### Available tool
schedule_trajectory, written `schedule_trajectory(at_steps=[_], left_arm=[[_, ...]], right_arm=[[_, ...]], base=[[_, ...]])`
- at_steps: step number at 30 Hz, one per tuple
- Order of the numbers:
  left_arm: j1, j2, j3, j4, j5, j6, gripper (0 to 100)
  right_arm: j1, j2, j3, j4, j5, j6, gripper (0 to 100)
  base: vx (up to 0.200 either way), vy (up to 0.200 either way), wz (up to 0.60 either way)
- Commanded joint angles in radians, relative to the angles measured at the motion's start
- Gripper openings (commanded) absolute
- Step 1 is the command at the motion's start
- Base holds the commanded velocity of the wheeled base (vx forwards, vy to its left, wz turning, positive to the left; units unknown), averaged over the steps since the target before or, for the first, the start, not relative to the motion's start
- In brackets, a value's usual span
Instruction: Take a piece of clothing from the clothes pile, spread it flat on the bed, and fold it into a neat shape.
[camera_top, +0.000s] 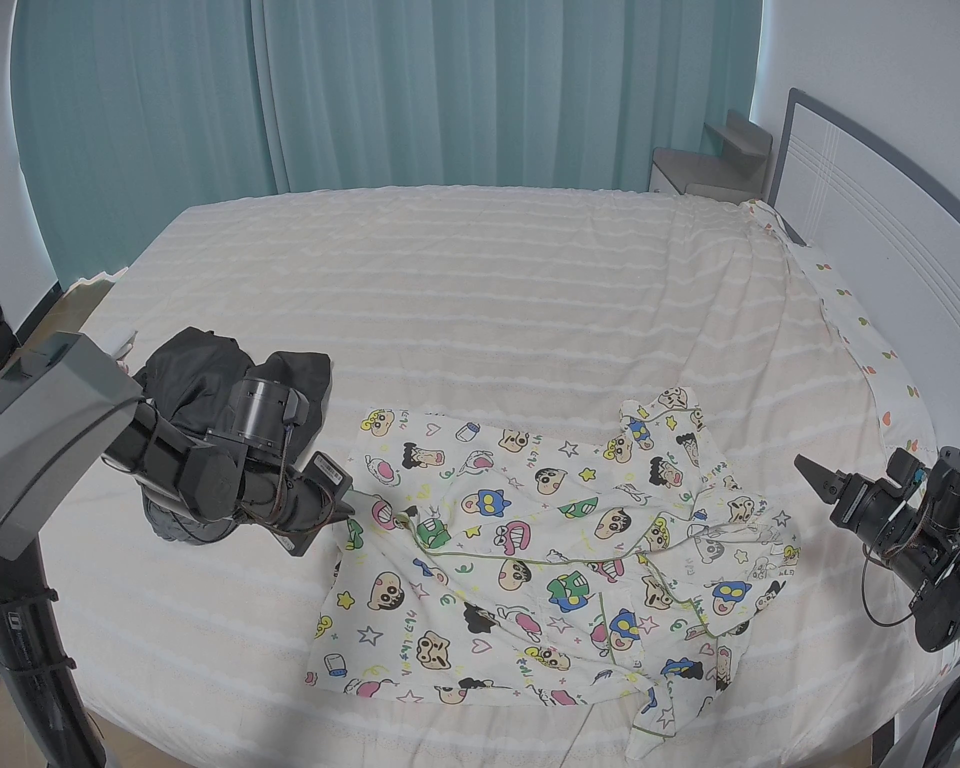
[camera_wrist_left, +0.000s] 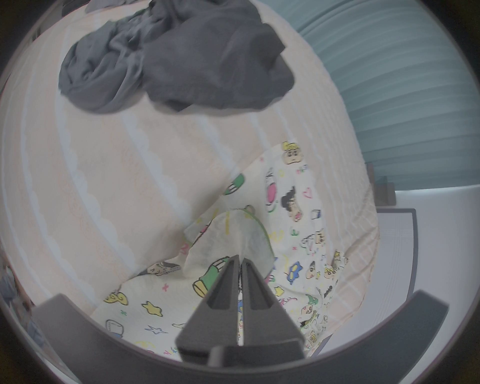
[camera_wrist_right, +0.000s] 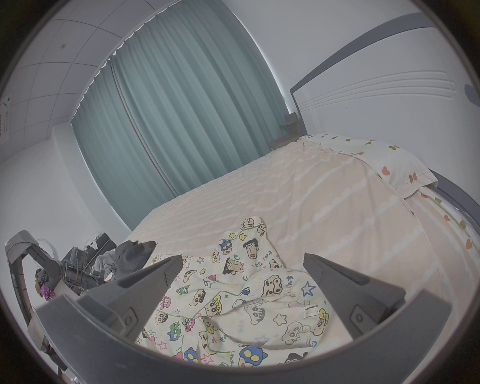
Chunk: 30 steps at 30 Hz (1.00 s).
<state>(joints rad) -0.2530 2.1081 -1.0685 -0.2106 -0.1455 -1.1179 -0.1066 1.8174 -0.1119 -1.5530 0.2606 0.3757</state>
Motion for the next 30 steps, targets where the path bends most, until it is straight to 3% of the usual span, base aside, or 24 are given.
schedule_trajectory(at_steps=[1,10,13,14,16,19,27,30], left_arm=[[-0.006,-0.105,-0.002,0.005,0.018,0.061,0],[-0.037,-0.138,-0.021,0.16,0.07,0.268,0],[-0.038,-0.137,-0.028,0.174,0.07,0.286,0],[-0.038,-0.112,-0.068,0.183,0.144,0.319,0],[-0.035,-0.082,-0.097,0.183,0.202,0.334,0],[-0.025,-0.054,-0.117,0.183,0.244,0.378,0],[0.0,-0.085,-0.079,0.194,0.222,0.371,0],[0.009,-0.178,0.053,0.185,0.09,0.332,0]], right_arm=[[0.001,-0.003,0.0,-0.013,0.0,-0.001,100],[0.002,-0.007,0.001,-0.013,0.0,-0.001,100],[0.002,-0.007,0.001,-0.013,0.0,-0.001,100],[0.002,-0.007,0.005,-0.013,0.0,-0.003,100],[0.001,-0.007,0.001,-0.013,0.0,0.0,100],[-0.013,-0.003,-0.006,-0.013,0.0,0.002,100],[-0.05,0.049,-0.023,-0.013,0.012,0.008,100],[-0.099,0.106,-0.045,-0.013,0.051,0.025,100]], base=[[0.0,0.0,0.0],[0.0,0.0,0.0],[0.0,0.0,0.0],[0.0,0.0,0.0],[0.0,0.0,0.0],[0.0,0.0,0.0],[0.0,0.0,0.0],[0.0,0.0,0.0]])
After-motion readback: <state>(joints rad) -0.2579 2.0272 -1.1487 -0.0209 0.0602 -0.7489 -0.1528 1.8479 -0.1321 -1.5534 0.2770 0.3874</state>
